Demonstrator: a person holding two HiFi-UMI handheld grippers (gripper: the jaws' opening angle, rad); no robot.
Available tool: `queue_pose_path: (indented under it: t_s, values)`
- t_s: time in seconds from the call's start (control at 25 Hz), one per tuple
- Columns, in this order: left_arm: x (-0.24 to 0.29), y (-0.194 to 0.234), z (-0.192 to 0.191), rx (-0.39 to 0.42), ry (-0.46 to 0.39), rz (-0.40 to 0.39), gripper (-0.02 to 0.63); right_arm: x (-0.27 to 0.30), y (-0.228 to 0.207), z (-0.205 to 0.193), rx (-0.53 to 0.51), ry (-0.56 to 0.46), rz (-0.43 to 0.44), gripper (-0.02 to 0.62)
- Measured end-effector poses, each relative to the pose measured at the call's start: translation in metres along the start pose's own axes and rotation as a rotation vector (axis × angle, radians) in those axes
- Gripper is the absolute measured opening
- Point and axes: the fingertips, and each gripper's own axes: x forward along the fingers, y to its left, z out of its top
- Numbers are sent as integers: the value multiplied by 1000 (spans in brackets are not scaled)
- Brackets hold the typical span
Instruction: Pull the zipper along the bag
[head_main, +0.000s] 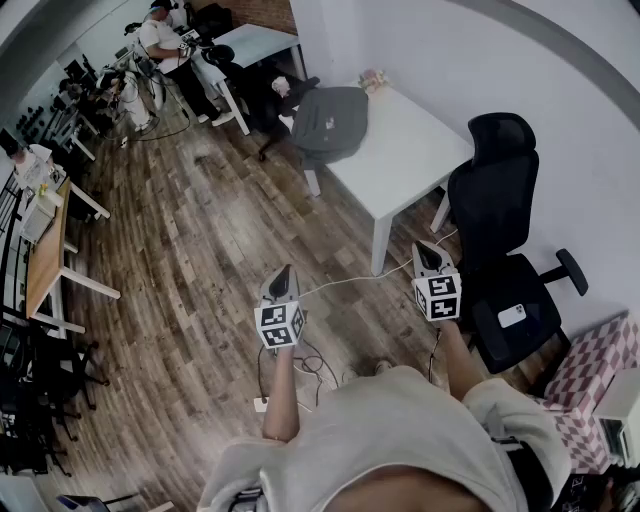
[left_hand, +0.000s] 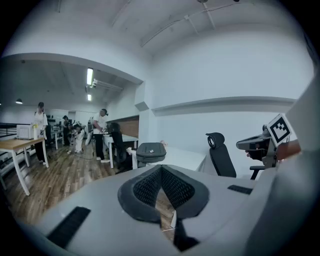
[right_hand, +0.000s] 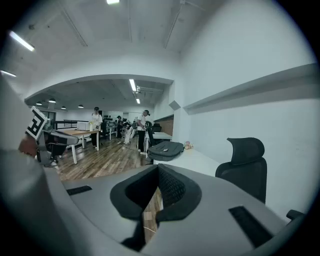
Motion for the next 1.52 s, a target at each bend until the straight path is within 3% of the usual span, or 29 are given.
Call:
queue_pose_path:
  t_s: [1.08,1.52]
  values:
    - [33,-48,-1,16,26,13,26,16,-37,-6,-22,-18,57,12]
    - [91,-28,0,9,32,-3,26,72,-50,-6,-11,2,50,12]
